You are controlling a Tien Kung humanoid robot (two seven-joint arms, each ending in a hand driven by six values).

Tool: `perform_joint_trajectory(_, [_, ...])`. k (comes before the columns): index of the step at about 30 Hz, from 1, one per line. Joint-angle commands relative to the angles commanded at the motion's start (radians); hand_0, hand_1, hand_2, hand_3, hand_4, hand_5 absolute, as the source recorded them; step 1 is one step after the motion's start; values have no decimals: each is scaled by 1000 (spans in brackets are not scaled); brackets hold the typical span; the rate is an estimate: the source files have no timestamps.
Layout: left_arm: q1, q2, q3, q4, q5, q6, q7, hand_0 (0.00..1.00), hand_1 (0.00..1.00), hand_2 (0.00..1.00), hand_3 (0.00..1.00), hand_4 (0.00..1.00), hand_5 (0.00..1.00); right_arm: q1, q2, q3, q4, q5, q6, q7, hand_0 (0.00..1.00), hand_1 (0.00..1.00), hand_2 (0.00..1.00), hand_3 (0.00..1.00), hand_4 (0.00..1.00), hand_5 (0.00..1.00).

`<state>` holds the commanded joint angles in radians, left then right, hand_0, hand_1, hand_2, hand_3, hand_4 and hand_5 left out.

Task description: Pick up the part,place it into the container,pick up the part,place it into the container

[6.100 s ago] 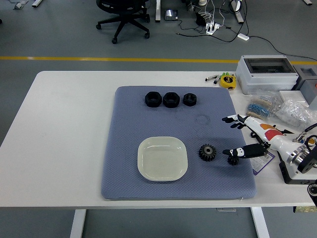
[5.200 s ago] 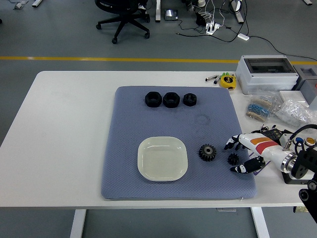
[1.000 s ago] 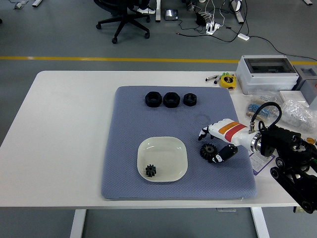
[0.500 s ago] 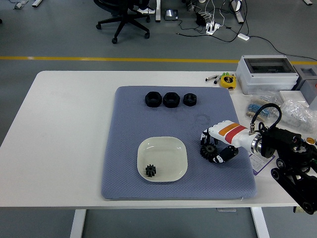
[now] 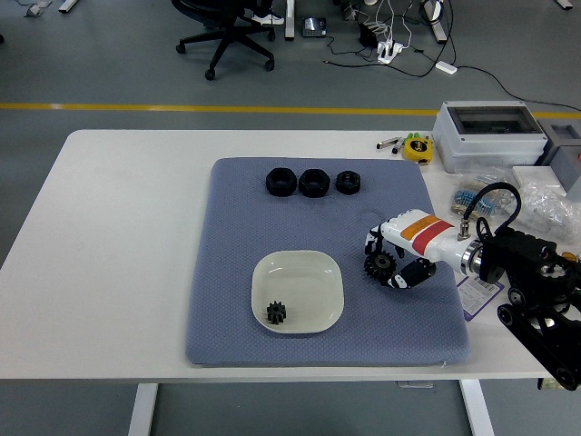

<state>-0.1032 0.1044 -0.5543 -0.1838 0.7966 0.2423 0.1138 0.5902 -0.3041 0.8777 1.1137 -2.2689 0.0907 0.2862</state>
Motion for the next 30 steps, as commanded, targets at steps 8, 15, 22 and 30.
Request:
perform_joint_trajectory(8, [1, 1, 1, 0, 0, -1, 0, 696, 664, 680, 564, 649, 589, 4, -7, 18, 100, 0, -2, -4, 163, 284, 372, 437, 873, 2])
perform_joint_trajectory(15, [2, 2, -1, 0, 1, -1, 0, 696, 662, 678, 564, 649, 589, 30, -5, -3, 219, 0, -2, -6, 161, 280, 373, 441, 871, 2])
perform_joint_trajectory(22, [7, 3, -5, 0, 7, -1, 2, 697, 660, 679, 565, 649, 588, 94, 27, -86, 203, 0, 13, 6, 163, 281, 379, 454, 872, 2])
perform_joint_trajectory(30, [11, 3, -8, -1, 13, -2, 5, 698, 658, 678, 565, 650, 589, 158, 94, -176, 120, 0, 27, 16, 155, 293, 416, 469, 861, 142])
